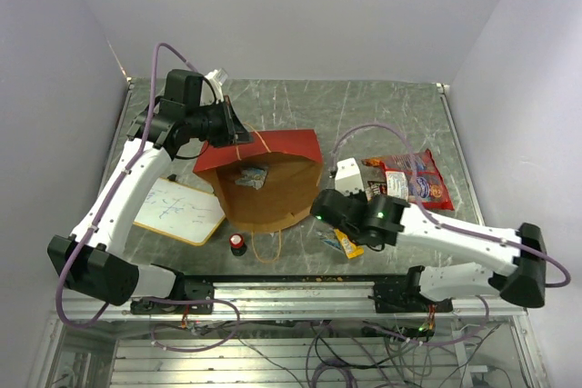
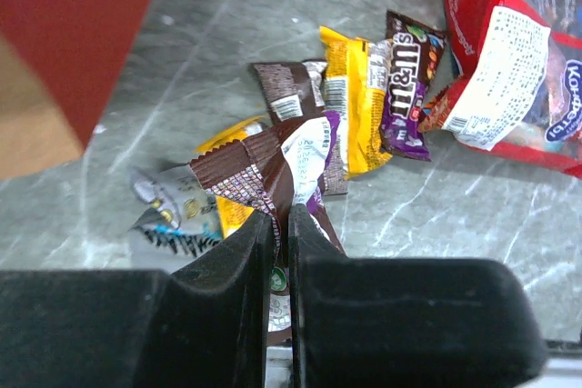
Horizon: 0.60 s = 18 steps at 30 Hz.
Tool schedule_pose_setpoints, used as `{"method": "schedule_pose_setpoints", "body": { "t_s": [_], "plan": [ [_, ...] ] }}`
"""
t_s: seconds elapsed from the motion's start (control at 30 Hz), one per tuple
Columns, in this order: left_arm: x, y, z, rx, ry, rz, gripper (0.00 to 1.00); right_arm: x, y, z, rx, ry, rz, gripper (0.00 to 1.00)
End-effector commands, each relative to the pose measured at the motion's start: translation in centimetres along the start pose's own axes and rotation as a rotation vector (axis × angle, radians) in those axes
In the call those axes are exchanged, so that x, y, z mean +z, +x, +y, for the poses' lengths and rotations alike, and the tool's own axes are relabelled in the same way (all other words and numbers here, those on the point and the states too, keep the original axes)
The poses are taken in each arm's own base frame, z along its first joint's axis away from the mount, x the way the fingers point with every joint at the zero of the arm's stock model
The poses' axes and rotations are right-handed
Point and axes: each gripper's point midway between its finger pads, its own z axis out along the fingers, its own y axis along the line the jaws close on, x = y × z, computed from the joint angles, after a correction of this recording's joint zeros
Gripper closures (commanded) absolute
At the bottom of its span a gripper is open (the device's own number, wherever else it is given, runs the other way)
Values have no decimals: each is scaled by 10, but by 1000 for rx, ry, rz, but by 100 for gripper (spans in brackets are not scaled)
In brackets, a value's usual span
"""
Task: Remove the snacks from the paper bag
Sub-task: Place the snack at the center of the board.
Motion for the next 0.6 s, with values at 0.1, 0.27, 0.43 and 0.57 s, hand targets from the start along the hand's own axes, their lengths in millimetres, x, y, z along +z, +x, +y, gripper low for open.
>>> {"method": "schedule_pose_setpoints", "body": {
  "t_s": [0.1, 0.27, 0.43, 0.57],
  "plan": [
    [-12, -9, -1, 36, -29, -36, 93, 39, 13, 6, 31, 49, 89, 100],
    [-16, -10, 0, 56, -42, -48, 93, 52, 10, 14, 39, 2, 63, 100],
    [-14, -5, 6, 56, -59, -23, 93, 66, 19, 15, 39, -15, 85, 100],
    [-9, -3, 8, 27, -72, 3, 93, 74, 27, 14, 38, 0, 116, 100]
  ]
}}
